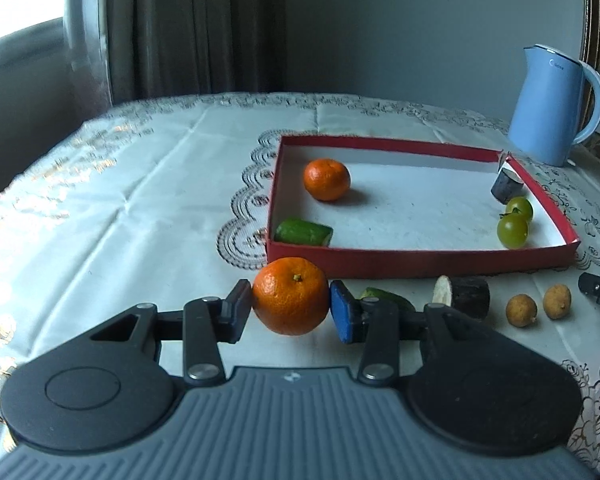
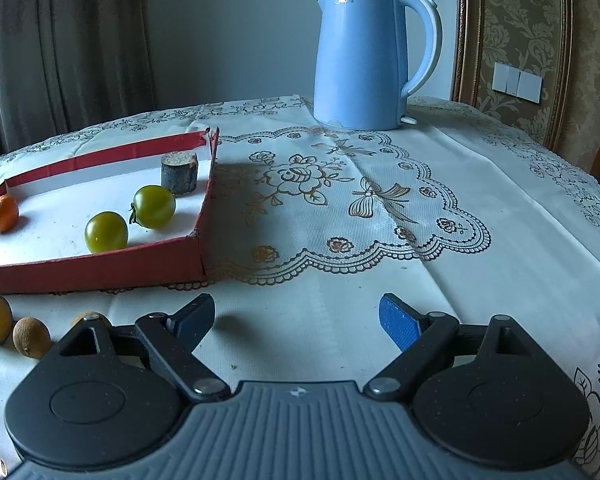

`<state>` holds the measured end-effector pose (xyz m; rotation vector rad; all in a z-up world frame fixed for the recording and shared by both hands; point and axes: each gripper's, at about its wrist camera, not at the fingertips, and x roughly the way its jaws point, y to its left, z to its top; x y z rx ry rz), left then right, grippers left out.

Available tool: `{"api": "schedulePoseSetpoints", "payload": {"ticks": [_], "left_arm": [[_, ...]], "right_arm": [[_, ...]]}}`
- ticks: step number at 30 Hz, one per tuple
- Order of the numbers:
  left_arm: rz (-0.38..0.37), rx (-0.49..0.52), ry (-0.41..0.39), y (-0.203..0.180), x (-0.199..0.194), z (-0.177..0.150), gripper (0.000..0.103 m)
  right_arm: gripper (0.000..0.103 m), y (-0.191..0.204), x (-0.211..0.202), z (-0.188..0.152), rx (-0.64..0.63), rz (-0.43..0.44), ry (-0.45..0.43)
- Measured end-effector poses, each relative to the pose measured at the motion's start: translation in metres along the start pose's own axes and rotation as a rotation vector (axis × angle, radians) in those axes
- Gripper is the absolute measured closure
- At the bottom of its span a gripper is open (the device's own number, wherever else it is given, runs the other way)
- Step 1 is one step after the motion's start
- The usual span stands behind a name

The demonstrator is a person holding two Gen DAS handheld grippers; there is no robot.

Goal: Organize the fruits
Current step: 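Carry the tangerine into the tray beside the first tangerine and release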

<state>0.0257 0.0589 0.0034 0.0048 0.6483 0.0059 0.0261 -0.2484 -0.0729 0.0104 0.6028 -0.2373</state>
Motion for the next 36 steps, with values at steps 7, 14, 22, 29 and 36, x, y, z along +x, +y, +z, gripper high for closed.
{"api": "schedulePoseSetpoints", "payload": {"ticks": [7,14,22,29,36], "left_arm": [[0.012,0.03,-0.03,-0.007,-0.009,0.007,0.064],[0.011,0.042,-0.042,-0.012,-0.011,0.012,0.064],[0.006,0.055,-0.055,-0.015,-0.011,0.019,0.064],[0.0,0.074,-0.091,-0.026,-0.006,0.036,0.064],[0.016,0.072,-0.115,-0.035,0.019,0.057,0.064]], "right_arm": [[0.013,-0.001,0.0,0.0,0.002,0.0,-0.001],[0.013,-0.001,0.0,0.0,0.003,0.0,-0.002],[0.013,-0.001,0.0,0.0,0.004,0.0,-0.002],[0.013,-0.001,0.0,0.0,0.005,0.0,-0.002],[0.013,0.0,0.001,0.0,0.004,0.0,-0.001]]}}
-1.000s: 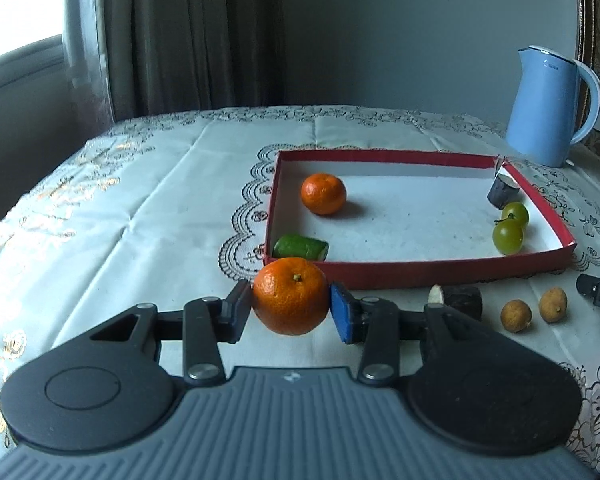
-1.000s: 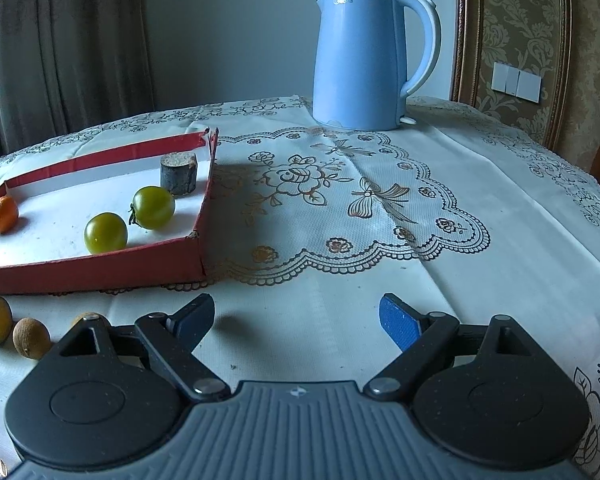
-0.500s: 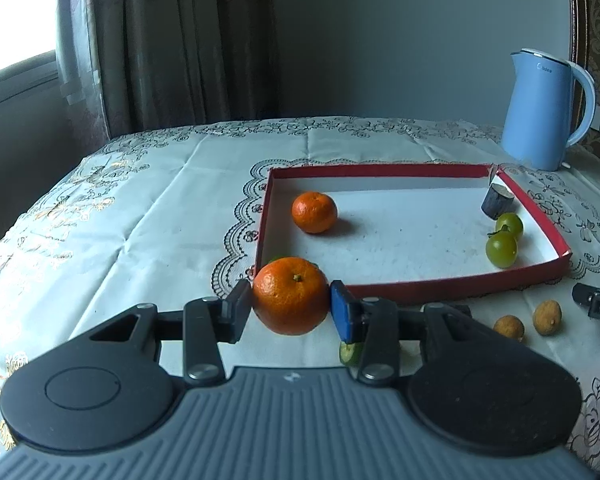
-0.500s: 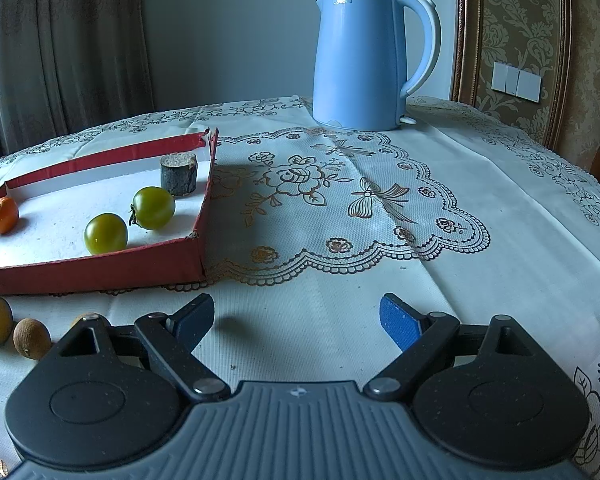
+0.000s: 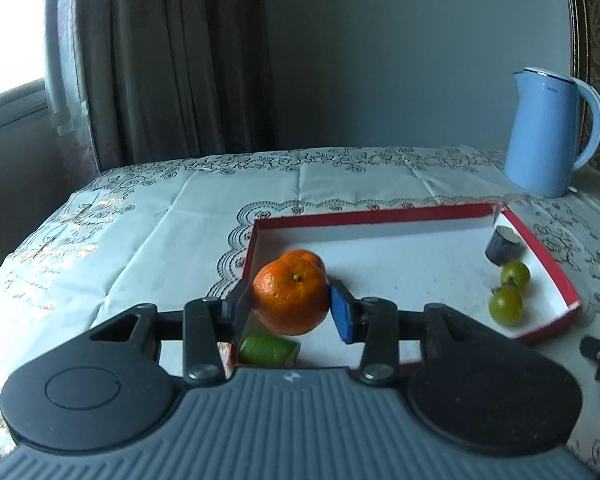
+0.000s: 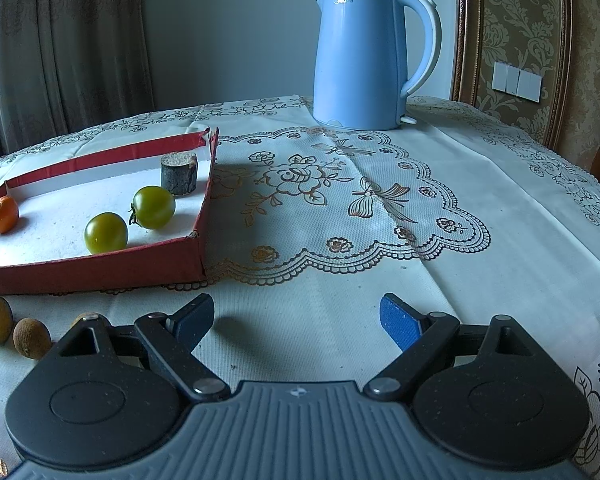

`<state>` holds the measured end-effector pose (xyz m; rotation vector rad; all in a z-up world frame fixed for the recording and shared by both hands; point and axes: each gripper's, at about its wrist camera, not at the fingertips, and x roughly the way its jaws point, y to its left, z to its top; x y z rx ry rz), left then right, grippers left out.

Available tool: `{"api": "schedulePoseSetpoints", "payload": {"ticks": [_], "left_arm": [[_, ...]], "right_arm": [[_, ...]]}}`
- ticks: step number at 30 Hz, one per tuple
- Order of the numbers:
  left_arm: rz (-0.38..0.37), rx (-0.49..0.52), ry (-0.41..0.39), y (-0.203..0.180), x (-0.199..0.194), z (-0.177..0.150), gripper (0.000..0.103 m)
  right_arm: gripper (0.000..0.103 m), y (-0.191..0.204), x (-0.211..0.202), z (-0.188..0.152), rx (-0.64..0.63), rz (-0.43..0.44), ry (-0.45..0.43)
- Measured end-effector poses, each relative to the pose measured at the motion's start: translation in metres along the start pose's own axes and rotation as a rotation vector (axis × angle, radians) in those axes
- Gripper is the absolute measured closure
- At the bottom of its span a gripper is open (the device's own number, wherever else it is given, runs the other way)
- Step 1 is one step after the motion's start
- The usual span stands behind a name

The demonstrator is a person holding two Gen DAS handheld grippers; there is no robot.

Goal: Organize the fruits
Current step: 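Carry the tangerine into the tray beside the first tangerine and release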

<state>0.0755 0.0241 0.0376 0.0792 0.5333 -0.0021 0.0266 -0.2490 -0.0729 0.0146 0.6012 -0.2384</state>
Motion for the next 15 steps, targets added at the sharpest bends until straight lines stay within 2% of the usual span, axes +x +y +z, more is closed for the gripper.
{"api": "schedulePoseSetpoints", "payload": {"ticks": [15], "left_arm": [[-0.017,0.022,0.02,-0.02,0.046,0.002,0.064]], "right_arm": [[0.012,-0.001,0.001,-0.001,0.011,0.007,0.009]]}}
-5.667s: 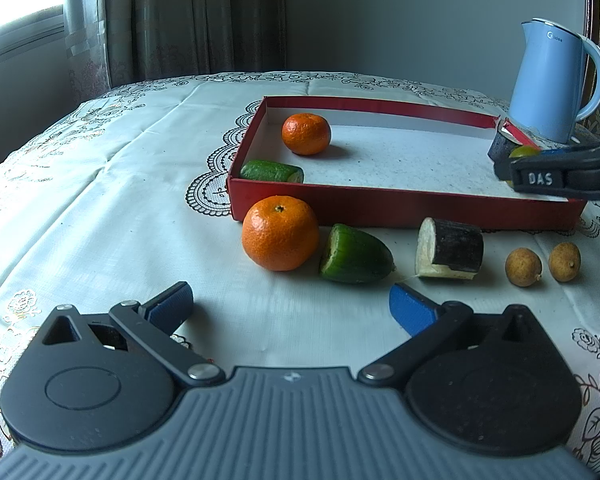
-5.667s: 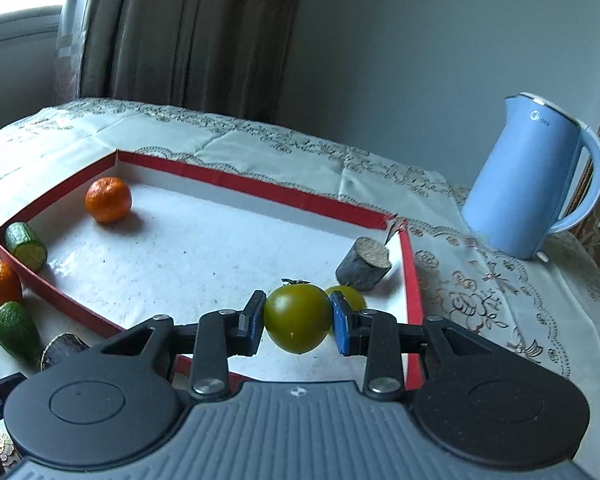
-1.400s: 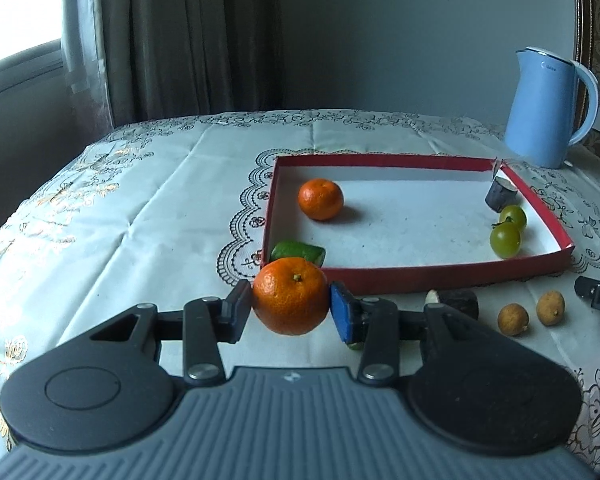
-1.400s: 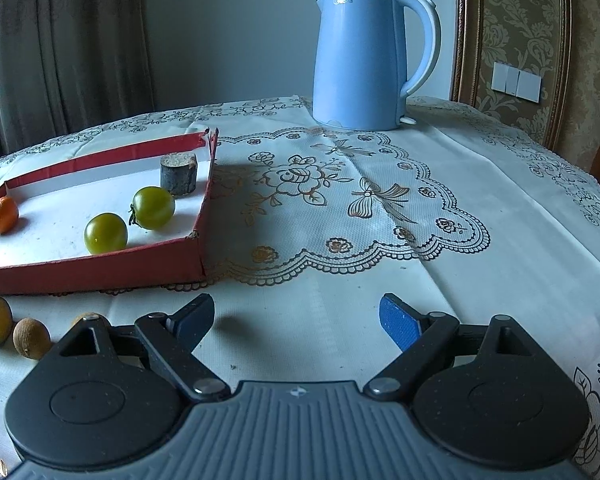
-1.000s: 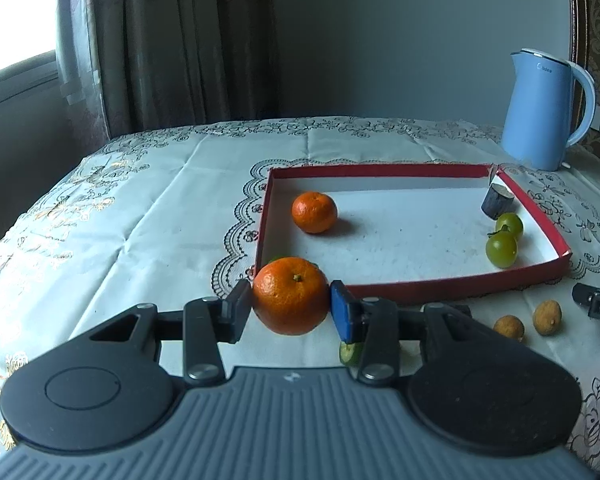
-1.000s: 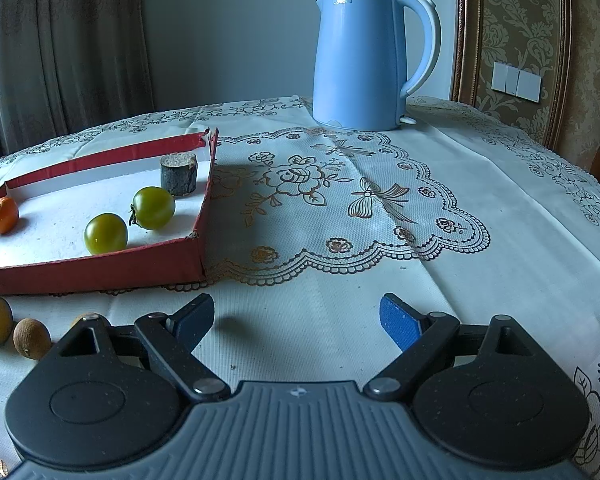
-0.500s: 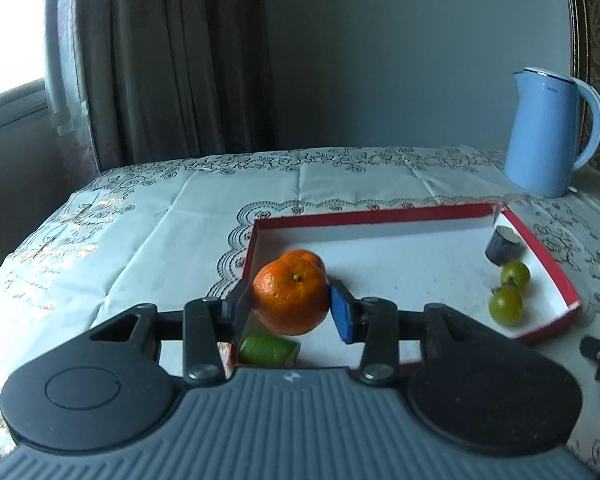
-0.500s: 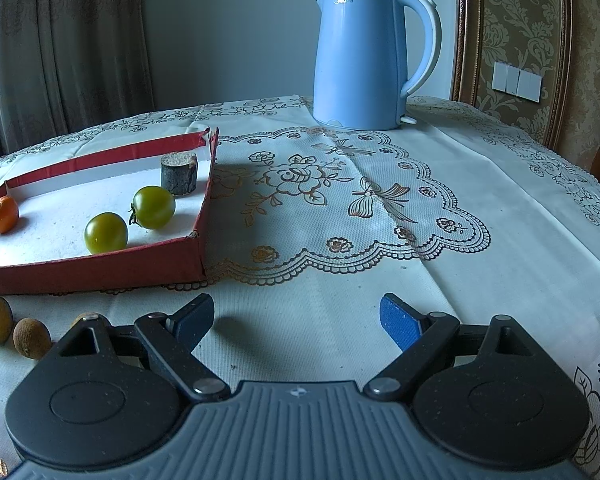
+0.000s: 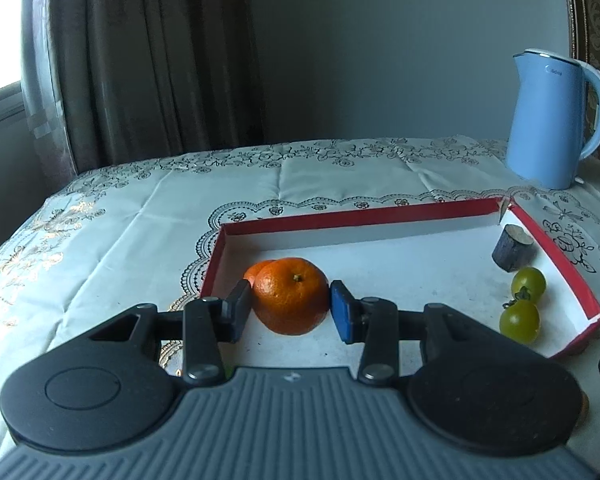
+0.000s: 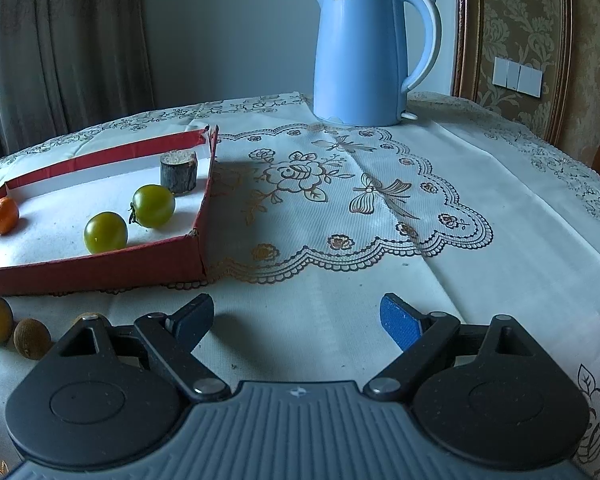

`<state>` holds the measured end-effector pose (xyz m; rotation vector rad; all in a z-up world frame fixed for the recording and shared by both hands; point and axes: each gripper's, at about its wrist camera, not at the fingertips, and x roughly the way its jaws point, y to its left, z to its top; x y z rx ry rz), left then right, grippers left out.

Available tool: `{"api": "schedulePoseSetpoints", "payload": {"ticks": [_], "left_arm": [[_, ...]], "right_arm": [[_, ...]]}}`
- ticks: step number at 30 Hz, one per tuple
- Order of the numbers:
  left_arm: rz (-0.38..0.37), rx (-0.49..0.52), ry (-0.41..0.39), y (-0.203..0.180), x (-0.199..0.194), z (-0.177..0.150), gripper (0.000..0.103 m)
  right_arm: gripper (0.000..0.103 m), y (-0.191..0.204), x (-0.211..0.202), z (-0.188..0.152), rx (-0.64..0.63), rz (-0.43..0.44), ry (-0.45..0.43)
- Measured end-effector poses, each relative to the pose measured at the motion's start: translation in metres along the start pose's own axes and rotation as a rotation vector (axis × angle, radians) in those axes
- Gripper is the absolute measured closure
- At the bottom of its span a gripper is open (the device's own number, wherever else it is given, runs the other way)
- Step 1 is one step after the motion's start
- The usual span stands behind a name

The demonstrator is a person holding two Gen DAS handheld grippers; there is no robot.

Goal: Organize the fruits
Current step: 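Carry the tangerine into the tray beside the first tangerine and release, then withdraw the left gripper from the tray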

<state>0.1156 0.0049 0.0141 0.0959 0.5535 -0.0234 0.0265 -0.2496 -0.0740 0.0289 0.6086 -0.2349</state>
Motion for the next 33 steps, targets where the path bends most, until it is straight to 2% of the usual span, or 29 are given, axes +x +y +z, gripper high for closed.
{"api": "schedulePoseSetpoints", "payload": {"ticks": [12,25,29,31,33], "left_arm": [[0.011,-0.001,0.041,0.001,0.022,-0.007,0.064],[0.005,0.004,0.043,0.0,0.024,-0.01,0.064],[0.001,0.004,0.066,0.001,0.028,-0.012,0.063],[0.006,0.004,0.059,0.002,0.025,-0.014,0.061],[0.022,0.025,0.01,0.001,0.014,-0.014,0.05]], "right_arm": [[0.011,-0.001,0.0,0.001,0.005,0.005,0.001],[0.01,0.0,0.0,0.001,0.005,0.004,0.002],[0.01,0.0,0.001,0.001,0.006,0.005,0.001],[0.009,0.0,0.001,0.001,0.006,0.005,0.002],[0.009,0.0,0.001,0.0,0.006,0.006,0.002]]}}
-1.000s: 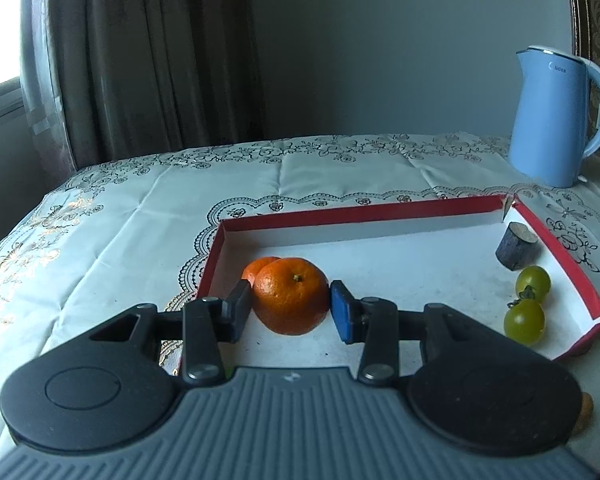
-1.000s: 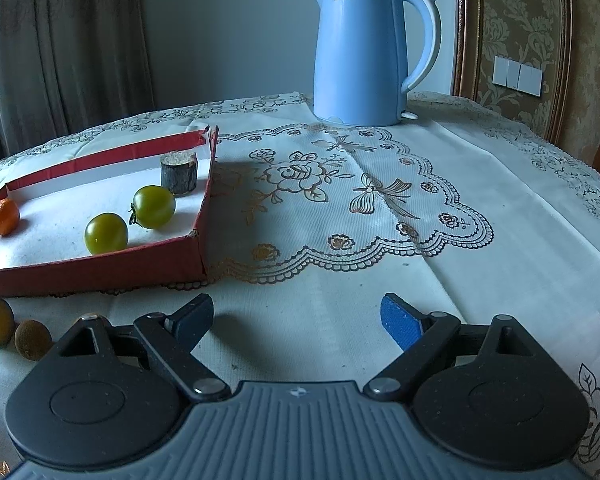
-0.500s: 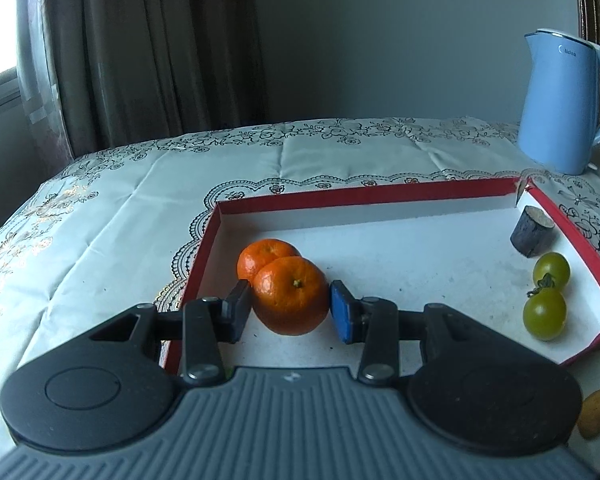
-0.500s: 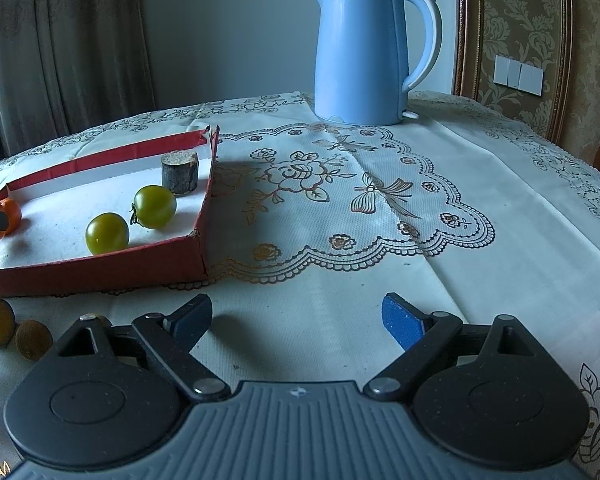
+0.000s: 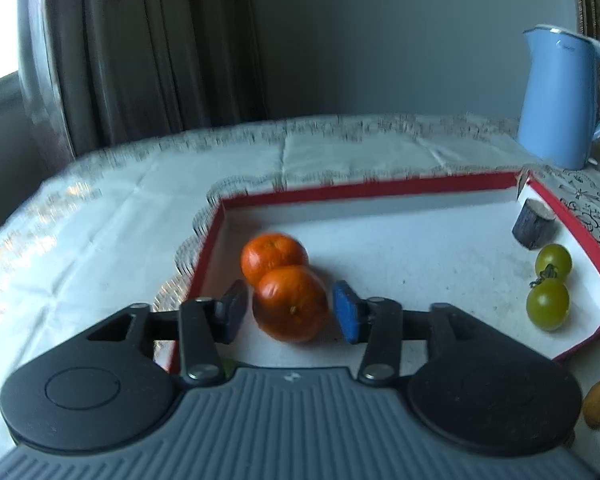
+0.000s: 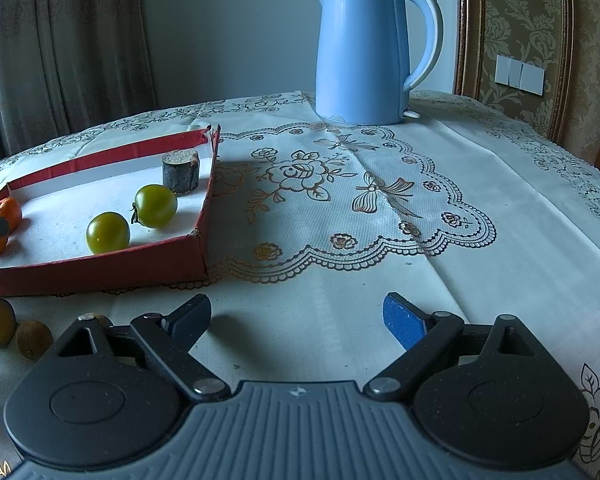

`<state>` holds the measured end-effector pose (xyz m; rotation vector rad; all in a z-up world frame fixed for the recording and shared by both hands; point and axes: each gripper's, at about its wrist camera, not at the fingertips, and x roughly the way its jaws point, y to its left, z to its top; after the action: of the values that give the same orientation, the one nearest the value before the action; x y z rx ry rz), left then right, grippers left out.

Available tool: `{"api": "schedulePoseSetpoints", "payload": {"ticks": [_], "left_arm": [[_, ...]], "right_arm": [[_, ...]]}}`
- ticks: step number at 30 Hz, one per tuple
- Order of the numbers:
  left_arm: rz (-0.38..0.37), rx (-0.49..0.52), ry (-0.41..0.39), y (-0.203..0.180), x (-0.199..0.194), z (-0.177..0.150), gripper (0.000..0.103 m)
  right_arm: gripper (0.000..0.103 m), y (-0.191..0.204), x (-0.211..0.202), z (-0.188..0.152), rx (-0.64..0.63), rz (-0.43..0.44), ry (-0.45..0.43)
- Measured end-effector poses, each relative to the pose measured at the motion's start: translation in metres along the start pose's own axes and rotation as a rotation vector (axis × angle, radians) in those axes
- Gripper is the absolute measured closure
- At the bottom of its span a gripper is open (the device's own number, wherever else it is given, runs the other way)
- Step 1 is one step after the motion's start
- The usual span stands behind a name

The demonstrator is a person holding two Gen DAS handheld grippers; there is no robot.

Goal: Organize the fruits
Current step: 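Withdraw the left gripper from the tray, then grasp the small brown round fruit with the right gripper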

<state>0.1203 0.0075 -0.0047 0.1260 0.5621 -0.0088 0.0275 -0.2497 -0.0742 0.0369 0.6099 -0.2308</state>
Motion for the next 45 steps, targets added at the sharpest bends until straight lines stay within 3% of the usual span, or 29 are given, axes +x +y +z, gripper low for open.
{"api": "schedulePoseSetpoints", "payload": {"ticks": [2,4,6,11,15,19,23,27,29,34,41,45], "left_arm": [[0.022,0.021,-0.053,0.0,-0.015,0.0,0.021],[0.054,0.034,-0.116,0.003,-0.034,-0.002,0.014],[0.069,0.031,-0.151,0.007,-0.054,-0.005,0.014],[0.021,-0.038,-0.166,0.025,-0.096,-0.031,0.003],[-0.003,-0.083,-0.097,0.034,-0.104,-0.056,0.003],[-0.016,-0.112,-0.02,0.041,-0.095,-0.075,0.003],[-0.013,-0.125,0.008,0.049,-0.089,-0.085,0.003],[-0.023,-0.145,0.038,0.053,-0.082,-0.089,0.003],[-0.024,-0.154,0.035,0.055,-0.081,-0.089,0.003],[-0.042,-0.158,0.053,0.055,-0.078,-0.088,0.002],[-0.044,-0.162,0.069,0.055,-0.075,-0.088,0.0],[-0.044,-0.161,0.072,0.055,-0.075,-0.088,0.0]], "right_arm": [[0.009,0.0,0.0,0.0,0.001,0.002,0.0],[0.009,0.0,0.0,0.0,0.004,0.005,0.0],[0.009,-0.001,0.0,0.0,0.008,0.009,-0.001],[0.009,-0.006,-0.004,-0.001,0.028,0.038,-0.019],[0.009,-0.004,-0.017,-0.007,0.024,0.12,-0.033],[0.009,0.015,-0.044,-0.023,-0.077,0.197,-0.075],[0.01,0.036,-0.065,-0.03,-0.165,0.257,-0.134],[0.027,0.054,-0.067,-0.027,-0.216,0.272,-0.155],[0.043,0.061,-0.061,-0.025,-0.227,0.28,-0.134],[0.05,0.068,-0.049,-0.022,-0.219,0.285,-0.106],[0.07,0.072,-0.033,-0.022,-0.217,0.273,-0.034],[0.074,0.069,-0.029,-0.02,-0.187,0.281,-0.021]]}}
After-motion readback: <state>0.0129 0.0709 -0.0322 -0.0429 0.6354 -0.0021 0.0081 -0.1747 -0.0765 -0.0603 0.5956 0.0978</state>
